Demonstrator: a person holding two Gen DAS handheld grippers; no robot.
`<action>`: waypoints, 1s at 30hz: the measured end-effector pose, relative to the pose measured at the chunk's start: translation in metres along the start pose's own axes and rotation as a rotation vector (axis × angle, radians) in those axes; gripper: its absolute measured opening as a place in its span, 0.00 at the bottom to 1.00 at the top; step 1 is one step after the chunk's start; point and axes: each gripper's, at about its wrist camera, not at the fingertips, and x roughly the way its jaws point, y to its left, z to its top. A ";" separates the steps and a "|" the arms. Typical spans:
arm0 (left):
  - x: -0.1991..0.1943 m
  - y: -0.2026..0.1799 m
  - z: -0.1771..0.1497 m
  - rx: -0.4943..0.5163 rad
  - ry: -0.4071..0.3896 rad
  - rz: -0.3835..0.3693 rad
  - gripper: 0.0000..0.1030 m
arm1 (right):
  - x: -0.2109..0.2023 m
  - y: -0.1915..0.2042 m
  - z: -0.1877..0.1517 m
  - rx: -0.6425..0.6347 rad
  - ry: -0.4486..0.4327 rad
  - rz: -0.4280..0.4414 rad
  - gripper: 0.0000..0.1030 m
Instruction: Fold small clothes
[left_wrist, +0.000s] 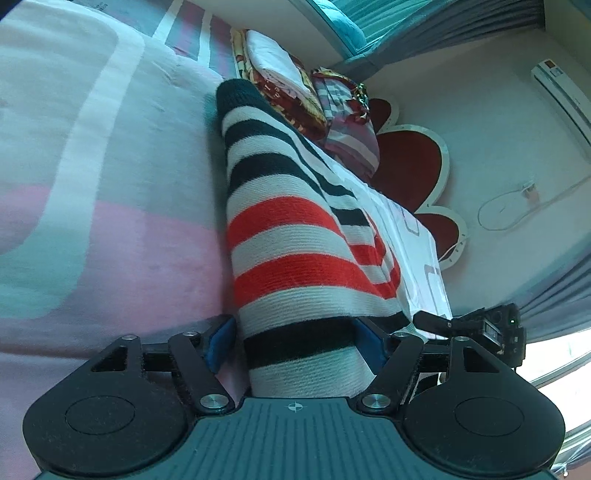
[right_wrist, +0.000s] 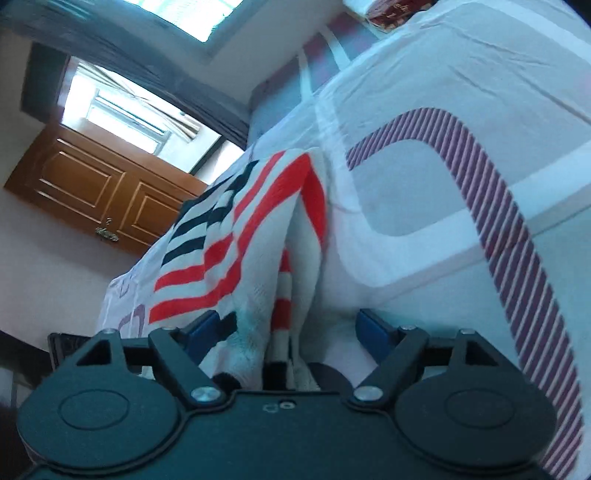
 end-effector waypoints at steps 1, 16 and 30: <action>0.002 -0.002 0.000 0.006 0.004 0.002 0.68 | 0.006 0.000 -0.001 0.022 0.026 0.045 0.78; 0.023 -0.052 -0.004 0.239 -0.002 0.184 0.71 | 0.034 0.030 -0.011 -0.149 0.002 -0.044 0.47; -0.041 -0.090 -0.014 0.324 -0.087 0.157 0.48 | -0.008 0.083 -0.036 -0.285 -0.083 -0.057 0.34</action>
